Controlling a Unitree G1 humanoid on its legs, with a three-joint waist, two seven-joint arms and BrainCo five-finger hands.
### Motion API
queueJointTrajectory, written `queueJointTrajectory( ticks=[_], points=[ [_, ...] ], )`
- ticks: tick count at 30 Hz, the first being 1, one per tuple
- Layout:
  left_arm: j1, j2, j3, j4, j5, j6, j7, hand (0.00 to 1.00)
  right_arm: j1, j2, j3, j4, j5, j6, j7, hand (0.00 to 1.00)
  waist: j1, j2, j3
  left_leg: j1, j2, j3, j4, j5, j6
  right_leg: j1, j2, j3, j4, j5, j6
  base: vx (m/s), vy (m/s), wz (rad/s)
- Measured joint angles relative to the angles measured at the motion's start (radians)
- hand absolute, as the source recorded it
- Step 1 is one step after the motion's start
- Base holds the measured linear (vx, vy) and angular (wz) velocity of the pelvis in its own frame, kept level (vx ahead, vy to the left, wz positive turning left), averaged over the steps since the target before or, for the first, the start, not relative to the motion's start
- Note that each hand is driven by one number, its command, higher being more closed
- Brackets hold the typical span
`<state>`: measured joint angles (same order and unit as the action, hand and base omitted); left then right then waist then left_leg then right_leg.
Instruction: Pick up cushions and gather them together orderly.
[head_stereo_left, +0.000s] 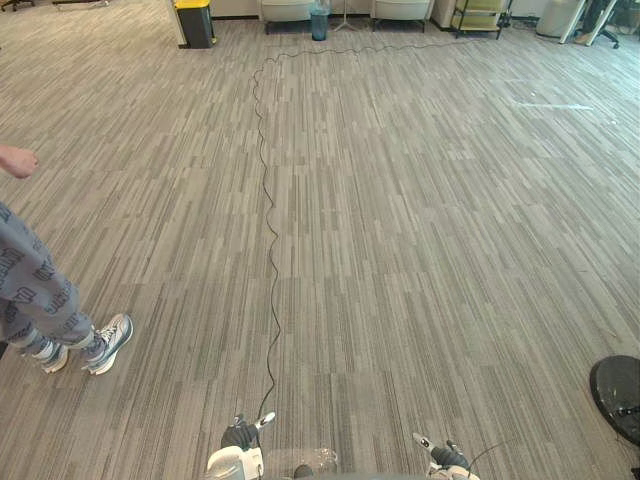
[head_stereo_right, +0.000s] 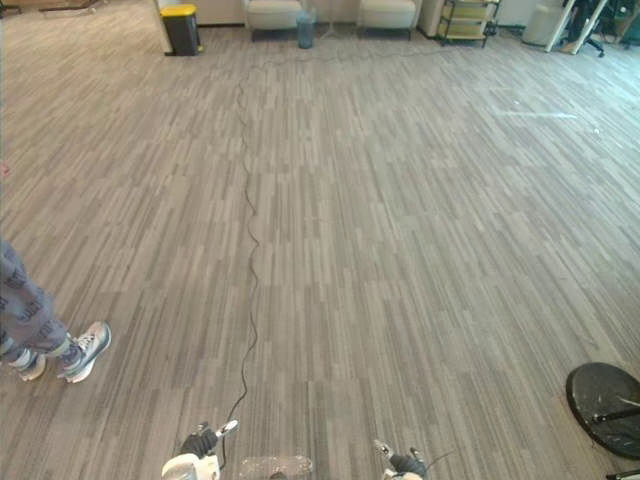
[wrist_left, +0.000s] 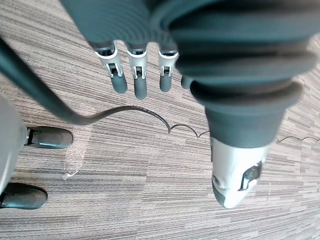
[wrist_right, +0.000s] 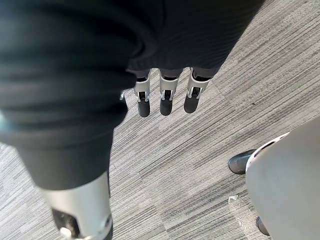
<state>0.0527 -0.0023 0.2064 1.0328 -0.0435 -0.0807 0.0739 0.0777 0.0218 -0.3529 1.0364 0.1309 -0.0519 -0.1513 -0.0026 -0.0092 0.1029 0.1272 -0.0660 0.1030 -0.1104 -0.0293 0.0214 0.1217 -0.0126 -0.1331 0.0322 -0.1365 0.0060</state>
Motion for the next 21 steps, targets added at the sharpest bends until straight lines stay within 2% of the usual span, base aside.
queueJointTrajectory(
  ticks=[4, 5, 6, 8, 9, 10, 11, 12, 15, 17, 18, 19, 20, 21],
  points=[
    [-0.001, 0.000, 0.006, -0.015, -0.001, 0.001, -0.001, 0.00, 0.005, 0.002, 0.001, -0.020, 0.001, -0.001, -0.003, 0.00, 0.001, -0.001, 0.004, -0.026, 0.005, 0.010, 0.021, -0.028, -0.020, -0.059, -0.004, 0.002, 0.085, -0.045, -0.011, 0.00, -0.031, -0.04],
    [-0.001, 0.000, 0.015, -0.029, -0.002, 0.001, -0.002, 0.00, 0.012, 0.011, 0.001, -0.042, 0.003, -0.003, -0.005, 0.00, 0.002, -0.008, 0.015, -0.053, 0.008, 0.023, 0.099, -0.074, -0.021, -0.066, -0.011, 0.004, 0.120, -0.066, -0.014, 0.04, -0.087, -0.05],
    [-0.001, -0.003, 0.034, -0.052, -0.003, 0.000, -0.004, 0.00, 0.017, 0.013, 0.001, -0.058, 0.008, -0.010, -0.006, 0.00, 0.003, -0.009, 0.030, -0.138, 0.040, 0.059, 0.322, -0.188, -0.017, -0.074, -0.011, 0.004, 0.174, -0.102, -0.023, 0.03, -0.104, -0.05],
    [0.001, -0.012, 0.052, -0.057, -0.010, 0.001, -0.010, 0.00, 0.031, 0.010, 0.003, -0.087, 0.020, -0.013, -0.006, 0.00, 0.003, 0.004, 0.031, -0.223, 0.090, 0.095, 0.524, -0.272, -0.010, -0.087, 0.010, -0.005, 0.217, -0.145, -0.037, 0.03, -0.071, 0.09],
    [-0.002, -0.007, 0.054, -0.070, -0.020, 0.001, -0.013, 0.00, 0.032, 0.011, 0.004, -0.084, 0.029, -0.017, -0.009, 0.00, 0.001, 0.007, 0.036, -0.297, 0.132, 0.122, 0.739, -0.291, -0.003, -0.087, 0.016, -0.018, 0.260, -0.186, -0.043, 0.07, -0.033, 0.20],
    [-0.002, -0.007, 0.056, -0.079, -0.021, 0.001, -0.014, 0.00, 0.033, 0.011, 0.005, -0.084, 0.029, -0.017, -0.009, 0.00, 0.002, 0.005, 0.037, -0.322, 0.147, 0.129, 0.801, -0.285, 0.004, -0.082, 0.019, -0.019, 0.266, -0.195, -0.047, 0.15, -0.017, 0.13],
    [0.001, -0.007, 0.062, -0.095, -0.028, 0.000, -0.013, 0.00, 0.037, 0.009, 0.013, -0.083, 0.029, -0.017, -0.011, 0.00, 0.011, 0.010, 0.040, -0.384, 0.188, 0.147, 0.965, -0.251, 0.009, -0.056, 0.027, -0.014, 0.279, -0.227, -0.062, 0.18, 0.009, -0.10],
    [0.001, -0.005, 0.071, -0.103, -0.033, 0.000, -0.013, 0.00, 0.031, 0.006, 0.026, -0.083, 0.028, -0.017, -0.014, 0.00, 0.013, -0.001, 0.038, -0.421, 0.215, 0.164, 1.067, -0.243, 0.002, -0.030, 0.026, 0.002, 0.278, -0.247, -0.069, 0.31, 0.030, -0.24],
    [0.009, 0.002, 0.071, -0.113, -0.039, 0.000, -0.013, 0.00, 0.022, 0.002, 0.044, -0.084, 0.029, -0.013, -0.016, 0.00, 0.017, 0.000, 0.038, -0.477, 0.252, 0.193, 1.022, -0.321, -0.046, 0.022, 0.004, 0.040, 0.245, -0.267, -0.063, 0.33, 0.063, -0.34],
    [0.011, 0.017, 0.069, -0.121, -0.039, -0.001, -0.014, 0.00, 0.018, 0.011, 0.050, -0.084, 0.029, -0.009, -0.017, 0.00, 0.035, -0.025, 0.038, -0.529, 0.232, 0.241, 0.895, -0.316, -0.057, 0.080, -0.057, 0.060, 0.173, -0.258, -0.045, 0.52, 0.155, -0.38],
    [0.007, 0.019, 0.065, -0.124, -0.039, -0.002, -0.013, 0.00, 0.013, 0.011, 0.059, -0.084, 0.028, -0.009, -0.017, 0.00, 0.041, -0.032, 0.039, -0.557, 0.211, 0.253, 0.821, -0.288, -0.063, 0.102, -0.085, 0.069, 0.147, -0.251, -0.033, 0.51, 0.174, -0.37],
    [0.008, 0.016, 0.053, -0.125, -0.040, -0.004, -0.011, 0.00, 0.002, 0.011, 0.061, -0.081, 0.027, -0.009, -0.017, 0.00, 0.048, -0.027, 0.037, -0.578, 0.190, 0.252, 0.681, -0.205, -0.043, 0.111, -0.105, 0.099, 0.147, -0.251, -0.033, 0.57, 0.242, -0.36],
    [0.009, 0.018, 0.040, -0.122, -0.042, -0.005, -0.012, 0.00, -0.004, 0.013, 0.061, -0.077, 0.027, -0.008, -0.017, 0.00, 0.059, -0.023, 0.034, -0.577, 0.179, 0.239, 0.609, -0.068, -0.007, 0.119, -0.115, 0.131, 0.148, -0.251, -0.033, 0.48, 0.240, -0.33],
    [0.005, 0.026, 0.043, -0.118, -0.048, -0.011, -0.010, 0.00, -0.002, 0.023, 0.063, -0.075, 0.026, -0.006, -0.017, 0.00, 0.062, -0.037, 0.021, -0.568, 0.164, 0.261, 0.627, -0.103, 0.019, 0.119, -0.139, 0.165, 0.159, -0.236, -0.030, 0.76, 0.401, -0.25]
  ],
)
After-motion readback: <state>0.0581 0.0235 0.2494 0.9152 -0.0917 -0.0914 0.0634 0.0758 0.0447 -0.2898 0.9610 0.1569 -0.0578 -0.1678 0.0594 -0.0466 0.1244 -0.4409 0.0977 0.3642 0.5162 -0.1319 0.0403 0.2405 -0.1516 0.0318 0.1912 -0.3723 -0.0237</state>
